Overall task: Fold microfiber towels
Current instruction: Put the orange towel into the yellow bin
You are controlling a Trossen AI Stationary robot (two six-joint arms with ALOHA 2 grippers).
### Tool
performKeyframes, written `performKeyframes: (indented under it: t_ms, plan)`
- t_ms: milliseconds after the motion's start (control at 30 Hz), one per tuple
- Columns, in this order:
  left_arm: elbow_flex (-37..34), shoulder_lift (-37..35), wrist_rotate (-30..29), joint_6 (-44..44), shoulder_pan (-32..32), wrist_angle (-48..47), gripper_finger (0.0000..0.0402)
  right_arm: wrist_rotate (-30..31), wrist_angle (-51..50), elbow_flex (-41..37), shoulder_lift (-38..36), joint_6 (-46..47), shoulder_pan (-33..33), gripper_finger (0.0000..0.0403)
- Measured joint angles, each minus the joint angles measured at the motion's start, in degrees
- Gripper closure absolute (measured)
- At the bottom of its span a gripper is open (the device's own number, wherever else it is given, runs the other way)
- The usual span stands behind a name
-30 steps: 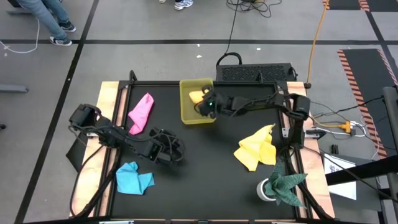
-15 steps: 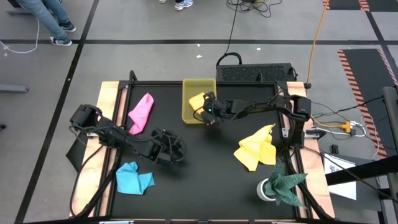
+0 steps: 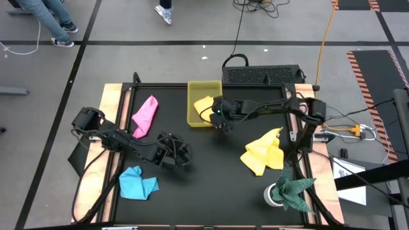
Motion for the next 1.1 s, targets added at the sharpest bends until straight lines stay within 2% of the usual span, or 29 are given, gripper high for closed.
performKeyframes:
  t_ms: [100, 200, 300, 433, 500, 600, 800, 1033, 1100]
  plan:
    - [-0.05, 0.0, 2.77, -1.34, 1.27, -0.54, 0.0172, -5.16, -1.27, 0.07, -3.28, 2.45, -0.31, 0.0189]
    - [-1.24, -0.04, 2.8, -0.76, 3.21, -0.19, 0.0172, -9.32, 0.3, 0.11, -5.26, 5.92, -1.9, 0.0215]
    - [-2.65, -0.42, 2.37, 0.16, 6.06, -0.48, 0.0172, -11.99, 3.39, 0.11, -5.37, 9.43, -4.43, 0.027]
    - [-3.46, -1.8, 1.9, 2.69, 9.71, -0.64, 0.0172, -16.08, 7.76, 1.06, -2.33, 9.98, -7.86, 0.0367]
    - [-3.54, -3.29, 1.11, 5.31, 11.26, -0.53, 0.0172, -18.94, 7.68, 2.97, 0.46, 10.01, -8.7, 0.0392]
    - [-3.44, -5.63, 0.79, 11.92, 13.99, -0.1, 0.0172, -21.14, 6.98, 7.26, 5.15, 8.96, -9.18, 0.0389]
    - [-3.45, -8.48, 0.72, 26.06, 18.72, 0.39, 0.0172, -21.07, -0.76, 15.58, 13.8, 6.25, -10.59, 0.0401]
    - [-3.46, -8.59, 0.32, 34.5, 22.0, 7.12, 0.0172, -21.1, -2.12, 16.92, 20.02, 5.7, -13.0, 0.0402]
    - [-3.48, -8.57, 0.32, 36.27, 22.47, 8.38, 0.0172, -17.72, -1.61, 16.94, 19.79, 8.29, -13.09, 0.0402]
